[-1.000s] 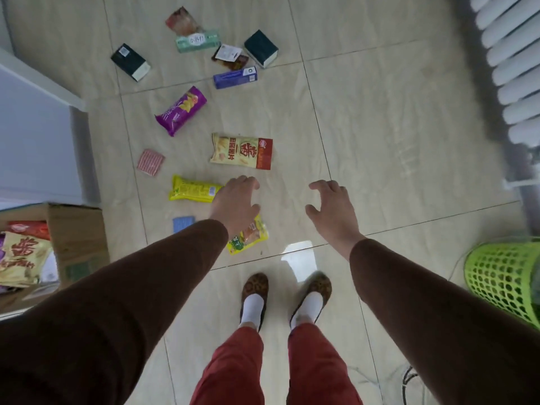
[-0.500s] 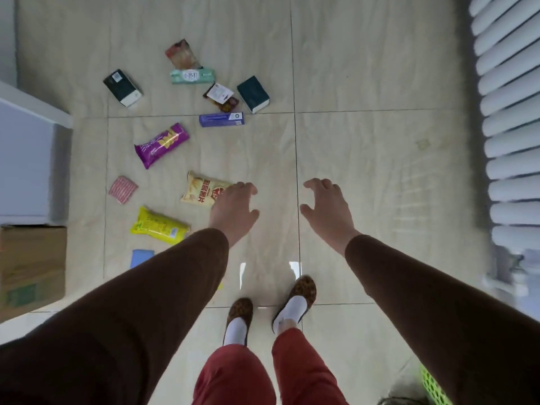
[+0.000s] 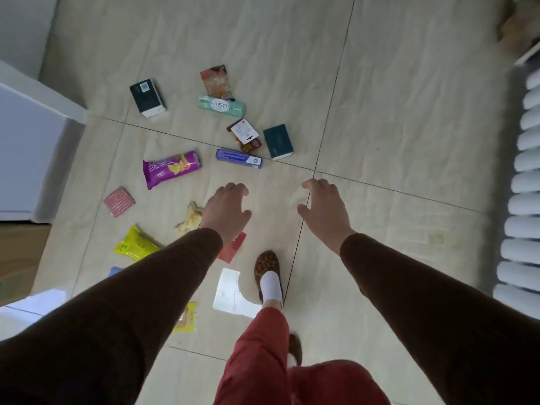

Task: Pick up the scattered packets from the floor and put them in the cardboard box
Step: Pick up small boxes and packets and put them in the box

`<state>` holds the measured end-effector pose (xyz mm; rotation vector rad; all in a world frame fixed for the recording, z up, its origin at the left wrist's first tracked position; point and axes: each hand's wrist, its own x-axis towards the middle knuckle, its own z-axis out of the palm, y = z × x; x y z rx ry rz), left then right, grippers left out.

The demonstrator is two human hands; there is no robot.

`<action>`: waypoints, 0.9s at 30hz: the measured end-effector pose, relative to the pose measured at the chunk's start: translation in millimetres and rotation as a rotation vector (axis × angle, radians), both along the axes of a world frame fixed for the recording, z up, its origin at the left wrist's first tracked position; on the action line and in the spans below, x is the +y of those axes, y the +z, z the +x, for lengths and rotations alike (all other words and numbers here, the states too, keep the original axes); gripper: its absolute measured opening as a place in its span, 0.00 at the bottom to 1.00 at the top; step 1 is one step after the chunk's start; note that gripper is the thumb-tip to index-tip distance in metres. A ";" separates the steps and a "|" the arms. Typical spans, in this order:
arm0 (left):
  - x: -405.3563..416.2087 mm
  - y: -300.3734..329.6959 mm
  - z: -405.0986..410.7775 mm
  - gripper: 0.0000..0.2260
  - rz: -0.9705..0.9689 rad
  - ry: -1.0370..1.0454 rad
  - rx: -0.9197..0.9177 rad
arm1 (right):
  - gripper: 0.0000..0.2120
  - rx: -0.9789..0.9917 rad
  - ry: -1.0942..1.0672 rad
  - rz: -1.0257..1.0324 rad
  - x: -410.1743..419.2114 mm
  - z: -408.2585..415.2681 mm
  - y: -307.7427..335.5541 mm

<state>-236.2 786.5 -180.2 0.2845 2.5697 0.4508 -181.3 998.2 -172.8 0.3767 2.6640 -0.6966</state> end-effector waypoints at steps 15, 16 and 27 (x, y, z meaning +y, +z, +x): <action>15.8 -99.8 -121.9 0.20 -0.097 0.281 -0.211 | 0.29 -0.138 0.216 0.000 23.3 -205.1 -113.8; 18.4 -110.6 -132.4 0.20 -0.101 0.308 -0.224 | 0.29 -0.147 0.219 -0.006 26.0 -218.8 -124.9; 48.8 -262.6 -250.6 0.18 -0.056 0.689 -0.244 | 0.39 -0.355 -0.030 -0.012 41.9 -288.9 -273.6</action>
